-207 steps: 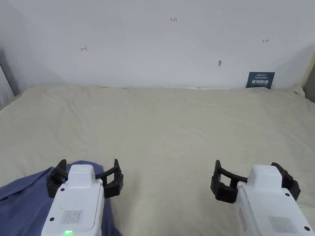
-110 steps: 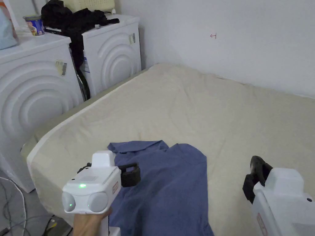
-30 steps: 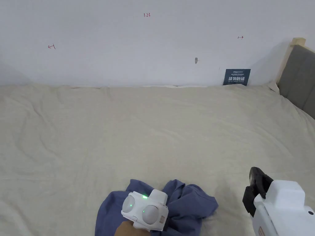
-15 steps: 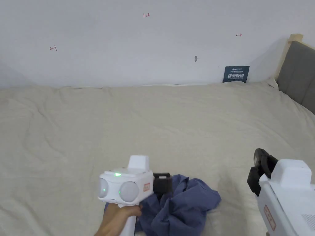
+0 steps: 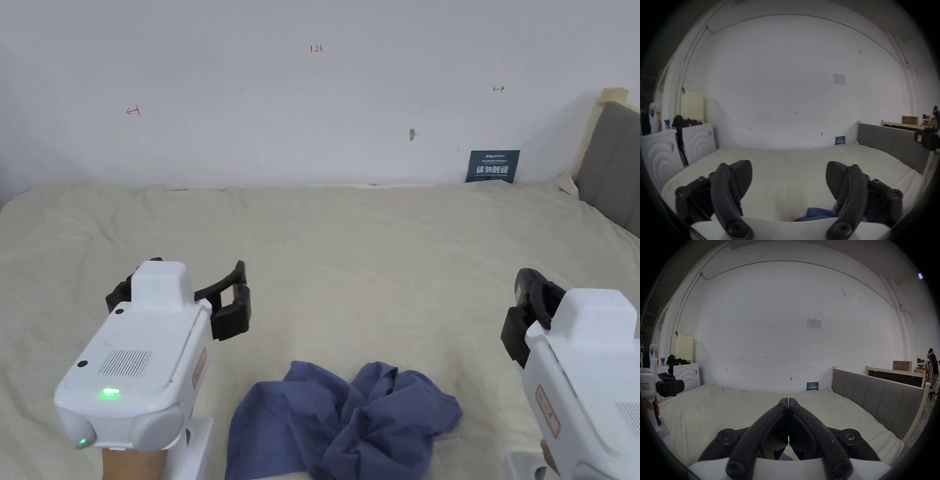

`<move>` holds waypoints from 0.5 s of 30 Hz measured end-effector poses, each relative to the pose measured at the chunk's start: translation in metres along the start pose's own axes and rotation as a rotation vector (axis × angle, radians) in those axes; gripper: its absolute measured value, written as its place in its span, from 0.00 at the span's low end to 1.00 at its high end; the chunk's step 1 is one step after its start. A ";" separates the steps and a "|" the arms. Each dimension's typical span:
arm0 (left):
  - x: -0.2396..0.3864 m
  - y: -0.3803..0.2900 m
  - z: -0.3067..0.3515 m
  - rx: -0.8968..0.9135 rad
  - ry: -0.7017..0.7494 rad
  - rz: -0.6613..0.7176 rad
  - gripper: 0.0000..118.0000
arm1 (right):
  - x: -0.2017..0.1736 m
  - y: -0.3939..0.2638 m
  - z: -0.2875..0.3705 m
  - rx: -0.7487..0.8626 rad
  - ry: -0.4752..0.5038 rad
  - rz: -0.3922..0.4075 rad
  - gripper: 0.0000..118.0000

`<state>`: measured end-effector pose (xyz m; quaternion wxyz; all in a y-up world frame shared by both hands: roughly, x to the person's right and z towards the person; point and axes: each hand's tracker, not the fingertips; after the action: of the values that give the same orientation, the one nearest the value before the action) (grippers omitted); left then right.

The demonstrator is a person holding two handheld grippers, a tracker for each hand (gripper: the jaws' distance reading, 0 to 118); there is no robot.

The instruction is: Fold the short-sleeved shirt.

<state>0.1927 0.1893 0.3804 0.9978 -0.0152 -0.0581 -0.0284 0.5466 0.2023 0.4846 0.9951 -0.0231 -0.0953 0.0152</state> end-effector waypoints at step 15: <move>-0.027 -0.025 -0.011 -0.217 -0.044 0.081 0.00 | -0.017 -0.003 -0.001 -0.005 0.045 0.006 0.01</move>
<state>0.1658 0.1658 0.3670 0.9891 -0.1262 -0.0760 0.0061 0.5300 0.1990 0.4805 0.9968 -0.0260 -0.0731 0.0175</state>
